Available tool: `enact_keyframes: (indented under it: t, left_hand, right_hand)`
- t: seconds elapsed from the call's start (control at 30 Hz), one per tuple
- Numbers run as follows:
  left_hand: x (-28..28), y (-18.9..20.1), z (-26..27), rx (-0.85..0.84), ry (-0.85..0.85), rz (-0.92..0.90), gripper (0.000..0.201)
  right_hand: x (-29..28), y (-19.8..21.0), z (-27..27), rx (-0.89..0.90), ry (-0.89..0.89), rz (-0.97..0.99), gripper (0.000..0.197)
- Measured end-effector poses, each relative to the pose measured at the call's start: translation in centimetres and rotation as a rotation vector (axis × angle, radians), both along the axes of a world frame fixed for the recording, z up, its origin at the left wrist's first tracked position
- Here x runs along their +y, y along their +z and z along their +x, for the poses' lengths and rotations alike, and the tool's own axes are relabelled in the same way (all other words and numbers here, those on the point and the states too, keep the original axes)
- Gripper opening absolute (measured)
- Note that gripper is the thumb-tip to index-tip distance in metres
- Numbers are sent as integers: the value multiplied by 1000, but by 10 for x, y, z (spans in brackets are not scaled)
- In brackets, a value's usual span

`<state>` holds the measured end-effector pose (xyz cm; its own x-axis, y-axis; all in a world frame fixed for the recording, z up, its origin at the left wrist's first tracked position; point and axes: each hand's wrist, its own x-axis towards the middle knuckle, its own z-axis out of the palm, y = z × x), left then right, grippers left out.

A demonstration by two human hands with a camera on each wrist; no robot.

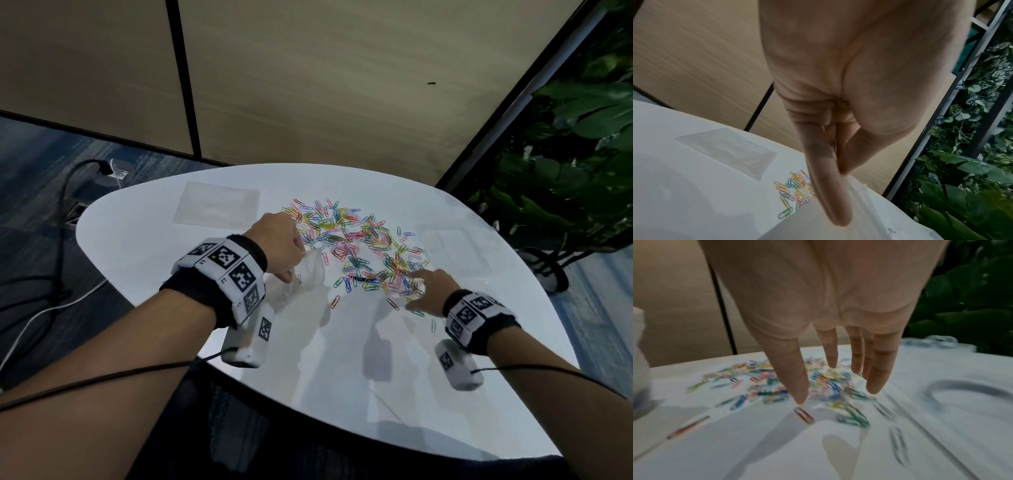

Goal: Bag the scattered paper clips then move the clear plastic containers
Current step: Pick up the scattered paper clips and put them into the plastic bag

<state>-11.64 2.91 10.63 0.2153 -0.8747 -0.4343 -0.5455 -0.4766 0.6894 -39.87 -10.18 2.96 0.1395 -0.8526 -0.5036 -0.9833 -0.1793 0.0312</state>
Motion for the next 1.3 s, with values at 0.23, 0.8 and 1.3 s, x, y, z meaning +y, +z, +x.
enact_keyframes:
  t: [0.23,0.8,1.3]
  left_hand:
    - [-7,-3,-18,13,-41,14,25]
    - [-14,-15,-14,-9,6,42,31]
    - [-13,-14,-12,-15,16,34,28]
  right_hand:
    - [-1,-42,-31,159,-69,-7,77]
    - [-19,-52,46,-101,98,-153,31]
    - [-16,-1,42,-1337,-978,453,21]
